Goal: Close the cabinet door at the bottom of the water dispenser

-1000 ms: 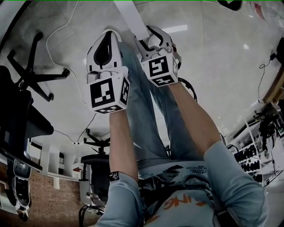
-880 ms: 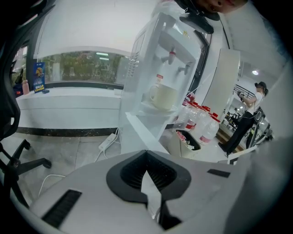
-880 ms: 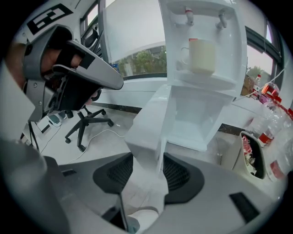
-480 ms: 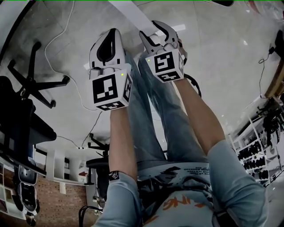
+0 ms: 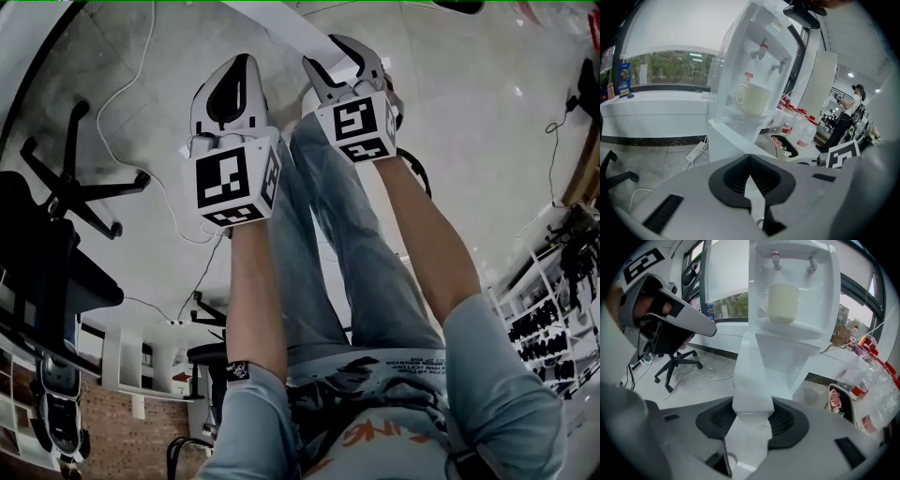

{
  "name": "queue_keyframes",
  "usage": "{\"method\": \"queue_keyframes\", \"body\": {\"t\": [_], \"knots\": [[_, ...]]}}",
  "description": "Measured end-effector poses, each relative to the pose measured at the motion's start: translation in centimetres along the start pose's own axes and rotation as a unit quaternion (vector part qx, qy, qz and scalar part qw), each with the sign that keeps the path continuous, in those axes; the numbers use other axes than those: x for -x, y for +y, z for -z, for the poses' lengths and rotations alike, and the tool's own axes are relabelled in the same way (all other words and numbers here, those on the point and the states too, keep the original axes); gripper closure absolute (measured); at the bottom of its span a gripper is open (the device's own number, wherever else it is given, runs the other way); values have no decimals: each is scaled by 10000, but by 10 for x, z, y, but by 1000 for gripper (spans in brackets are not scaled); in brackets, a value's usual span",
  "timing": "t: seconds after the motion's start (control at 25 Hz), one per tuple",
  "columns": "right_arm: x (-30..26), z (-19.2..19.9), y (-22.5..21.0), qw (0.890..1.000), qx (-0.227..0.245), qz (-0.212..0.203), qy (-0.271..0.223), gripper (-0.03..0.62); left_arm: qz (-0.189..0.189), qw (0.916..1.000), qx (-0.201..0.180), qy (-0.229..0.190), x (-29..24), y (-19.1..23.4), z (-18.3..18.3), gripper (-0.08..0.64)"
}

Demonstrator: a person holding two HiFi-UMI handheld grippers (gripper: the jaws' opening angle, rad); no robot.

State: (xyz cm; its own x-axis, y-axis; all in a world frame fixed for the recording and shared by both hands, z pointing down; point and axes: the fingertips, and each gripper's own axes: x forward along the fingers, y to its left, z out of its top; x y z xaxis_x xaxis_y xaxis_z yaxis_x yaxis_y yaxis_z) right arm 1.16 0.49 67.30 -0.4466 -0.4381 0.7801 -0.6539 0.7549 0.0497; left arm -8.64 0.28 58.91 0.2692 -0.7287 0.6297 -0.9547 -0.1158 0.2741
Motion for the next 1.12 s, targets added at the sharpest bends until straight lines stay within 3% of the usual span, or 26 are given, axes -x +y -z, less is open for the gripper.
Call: {"method": "queue_keyframes", "body": {"t": [0.4, 1.12], "knots": [[-1, 2, -35, 10000, -39, -33, -80, 371, 145, 9999, -40, -39, -19, -16, -13, 538], [-10, -6, -97, 9976, 465, -459, -225, 360, 220, 9996, -139, -109, -48, -33, -37, 538]]}}
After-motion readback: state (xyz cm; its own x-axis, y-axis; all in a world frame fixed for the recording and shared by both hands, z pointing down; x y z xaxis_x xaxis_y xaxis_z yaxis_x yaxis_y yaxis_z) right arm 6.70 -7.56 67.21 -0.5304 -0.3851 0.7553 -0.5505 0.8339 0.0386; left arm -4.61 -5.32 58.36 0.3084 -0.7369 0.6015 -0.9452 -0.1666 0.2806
